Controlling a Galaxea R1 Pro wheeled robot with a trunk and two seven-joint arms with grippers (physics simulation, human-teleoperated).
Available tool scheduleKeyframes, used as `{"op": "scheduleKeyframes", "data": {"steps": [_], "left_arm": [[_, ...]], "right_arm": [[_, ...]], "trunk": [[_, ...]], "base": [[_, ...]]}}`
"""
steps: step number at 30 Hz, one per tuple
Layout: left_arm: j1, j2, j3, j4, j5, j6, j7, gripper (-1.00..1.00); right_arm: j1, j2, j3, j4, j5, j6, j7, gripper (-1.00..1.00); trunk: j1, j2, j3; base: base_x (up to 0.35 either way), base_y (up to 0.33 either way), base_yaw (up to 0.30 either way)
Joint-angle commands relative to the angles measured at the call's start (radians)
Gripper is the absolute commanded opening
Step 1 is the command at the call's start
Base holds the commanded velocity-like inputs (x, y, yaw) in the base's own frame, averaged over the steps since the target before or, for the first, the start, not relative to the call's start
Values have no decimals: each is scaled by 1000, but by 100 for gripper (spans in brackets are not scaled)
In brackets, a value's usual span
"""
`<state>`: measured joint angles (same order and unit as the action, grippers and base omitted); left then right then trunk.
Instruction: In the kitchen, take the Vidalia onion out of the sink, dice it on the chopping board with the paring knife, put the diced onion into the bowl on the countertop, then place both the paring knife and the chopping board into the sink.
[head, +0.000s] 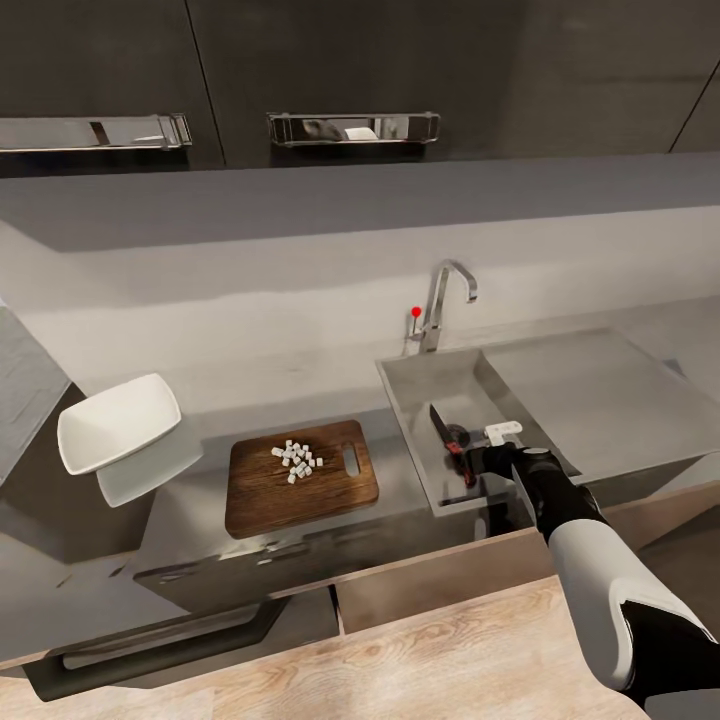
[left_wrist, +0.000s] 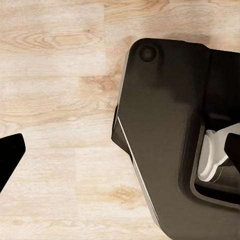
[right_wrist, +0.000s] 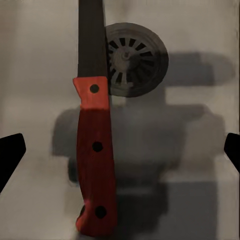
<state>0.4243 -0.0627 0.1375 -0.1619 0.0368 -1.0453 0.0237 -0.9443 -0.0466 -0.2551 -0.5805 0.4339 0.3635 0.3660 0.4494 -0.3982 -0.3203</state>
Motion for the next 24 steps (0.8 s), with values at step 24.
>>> {"op": "scheduleKeyframes", "data": {"steps": [24], "left_arm": [[1,0,-2,-2,3,-1,3,100]], "right_arm": [[296,82,-6,-900,12,320,391,100]], "trunk": [[1,-2,-2]], "base": [[-21,9,0]]}}
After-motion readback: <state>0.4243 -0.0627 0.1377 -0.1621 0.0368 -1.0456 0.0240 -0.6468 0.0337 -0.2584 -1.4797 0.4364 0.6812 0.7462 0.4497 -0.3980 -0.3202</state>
